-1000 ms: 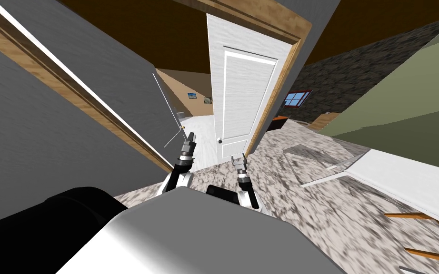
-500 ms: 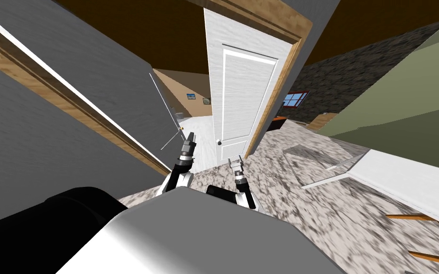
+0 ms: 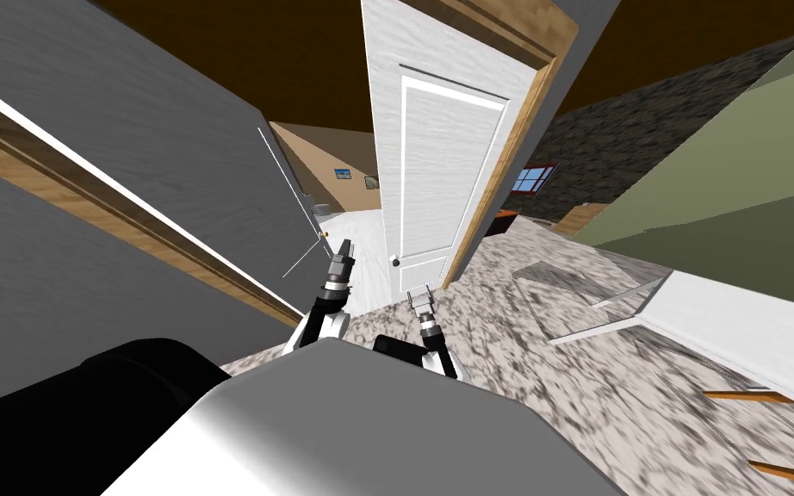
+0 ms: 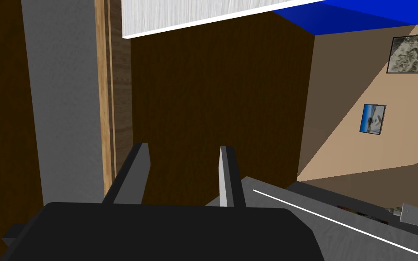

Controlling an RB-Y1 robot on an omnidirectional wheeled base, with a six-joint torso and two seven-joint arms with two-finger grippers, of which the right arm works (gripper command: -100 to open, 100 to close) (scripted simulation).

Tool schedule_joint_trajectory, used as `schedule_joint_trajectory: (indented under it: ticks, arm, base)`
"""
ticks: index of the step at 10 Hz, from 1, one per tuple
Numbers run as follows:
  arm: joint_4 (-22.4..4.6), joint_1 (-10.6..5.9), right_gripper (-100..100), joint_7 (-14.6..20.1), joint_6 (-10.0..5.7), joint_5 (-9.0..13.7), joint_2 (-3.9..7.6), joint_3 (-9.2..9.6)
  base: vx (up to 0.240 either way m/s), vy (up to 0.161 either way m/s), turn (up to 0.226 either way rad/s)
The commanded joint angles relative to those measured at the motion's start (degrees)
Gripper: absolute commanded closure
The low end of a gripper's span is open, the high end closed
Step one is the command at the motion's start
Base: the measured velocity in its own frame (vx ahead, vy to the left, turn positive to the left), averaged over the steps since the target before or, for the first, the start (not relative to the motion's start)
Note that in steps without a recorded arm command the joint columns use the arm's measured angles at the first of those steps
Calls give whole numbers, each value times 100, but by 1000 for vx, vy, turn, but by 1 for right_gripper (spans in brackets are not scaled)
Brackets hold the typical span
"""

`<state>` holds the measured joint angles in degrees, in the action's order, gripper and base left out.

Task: Push the door open

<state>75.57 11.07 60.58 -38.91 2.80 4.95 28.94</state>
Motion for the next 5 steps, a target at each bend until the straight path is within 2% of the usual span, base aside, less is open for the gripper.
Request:
schedule_joint_trajectory:
  ticks: [1,5]
  arm:
    - [-245,-71,-100,222,-57,26,-19,92]
    - [-691,-185,-100,689,-119,78,-62,308]
  base:
    - [99,25,-21]
    - [92,15,-25]
